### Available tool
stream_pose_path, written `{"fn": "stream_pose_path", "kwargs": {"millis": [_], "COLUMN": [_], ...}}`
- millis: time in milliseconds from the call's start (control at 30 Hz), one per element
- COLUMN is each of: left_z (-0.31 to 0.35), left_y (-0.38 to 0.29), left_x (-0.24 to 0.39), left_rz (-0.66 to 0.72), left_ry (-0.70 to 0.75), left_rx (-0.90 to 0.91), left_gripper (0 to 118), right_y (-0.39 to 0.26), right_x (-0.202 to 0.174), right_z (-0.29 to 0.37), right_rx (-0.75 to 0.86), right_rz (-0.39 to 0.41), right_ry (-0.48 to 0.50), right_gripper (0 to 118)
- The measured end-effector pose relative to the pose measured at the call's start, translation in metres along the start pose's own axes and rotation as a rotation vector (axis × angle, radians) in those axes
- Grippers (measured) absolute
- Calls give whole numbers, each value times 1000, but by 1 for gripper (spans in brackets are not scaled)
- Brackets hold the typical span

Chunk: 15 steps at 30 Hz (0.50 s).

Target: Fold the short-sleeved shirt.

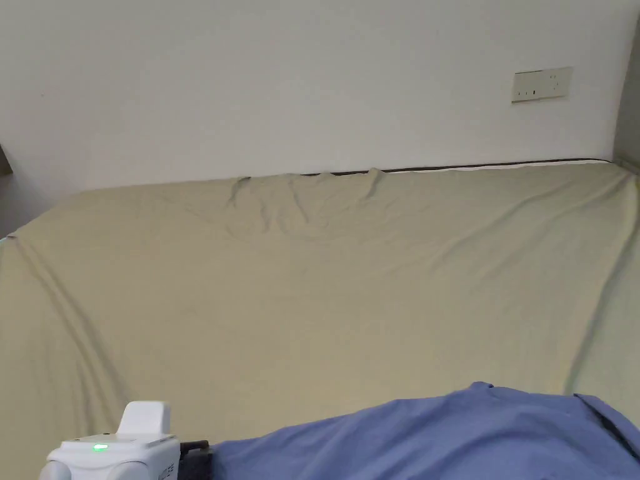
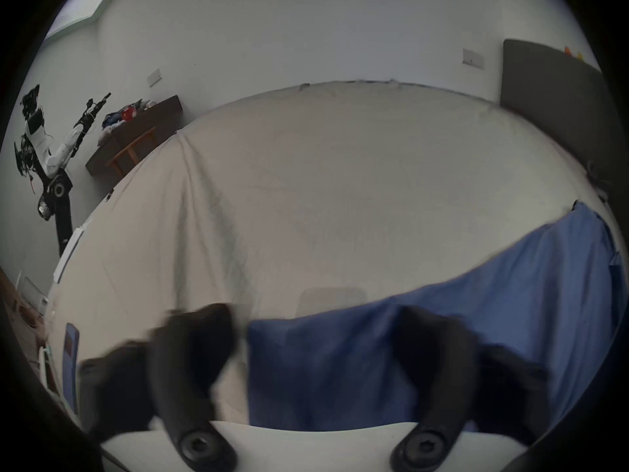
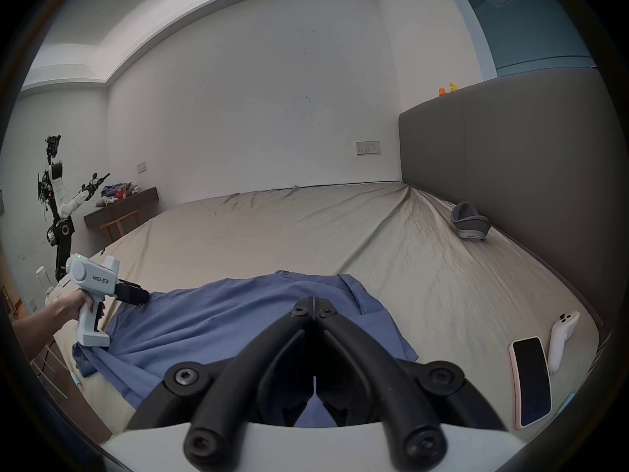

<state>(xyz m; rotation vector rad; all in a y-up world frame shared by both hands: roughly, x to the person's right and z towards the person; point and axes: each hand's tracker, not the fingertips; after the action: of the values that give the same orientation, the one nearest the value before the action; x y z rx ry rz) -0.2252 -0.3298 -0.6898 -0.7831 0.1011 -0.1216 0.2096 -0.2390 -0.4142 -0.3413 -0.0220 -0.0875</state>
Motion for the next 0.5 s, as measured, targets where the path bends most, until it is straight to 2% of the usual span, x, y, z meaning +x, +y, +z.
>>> {"fn": "stream_pose_path", "kwargs": {"millis": [33, 67, 100, 167, 200, 233, 267, 300, 333, 367, 500], "left_z": [6, 11, 6, 9, 9, 6, 5, 5, 3, -1, -4], "left_y": [-2, -6, -4, -6, -7, -8, -6, -4, -4, -5, -6], "left_x": [3, 8, 12, 26, 30, 31, 31, 29, 28, 27, 22], "left_rz": [-8, -3, -8, -95, -141, -146, -136, -130, -125, -123, -99], "left_ry": [-44, -73, -61, -23, -27, -50, -57, -57, -57, -56, -78], "left_rx": [17, 47, 26, 39, 43, 40, 36, 34, 31, 24, 22], "left_gripper": [44, 11, 2, 2, 2, 2, 2, 2, 2, 2, 2], "right_y": [-1, -4, -6, -6, -5, -4, -3, 0, 3, 7, 27], "right_x": [-1, -5, -6, -6, -4, -3, -1, 2, 6, 11, 30], "right_z": [1, 21, 27, 27, 26, 24, 20, 13, 2, -12, -71], "right_rx": [-1, -3, -2, -22, -41, -45, -50, -79, -124, -169, -264], "right_rz": [-1, -1, -2, -9, -13, -17, -29, -41, -55, -57, -33], "right_ry": [-4, -9, -10, -35, -40, -42, -49, -46, -37, -38, -27], "right_gripper": [0, 0, 0, 1, 5, 19, 55, 85, 110, 118, 117]}}
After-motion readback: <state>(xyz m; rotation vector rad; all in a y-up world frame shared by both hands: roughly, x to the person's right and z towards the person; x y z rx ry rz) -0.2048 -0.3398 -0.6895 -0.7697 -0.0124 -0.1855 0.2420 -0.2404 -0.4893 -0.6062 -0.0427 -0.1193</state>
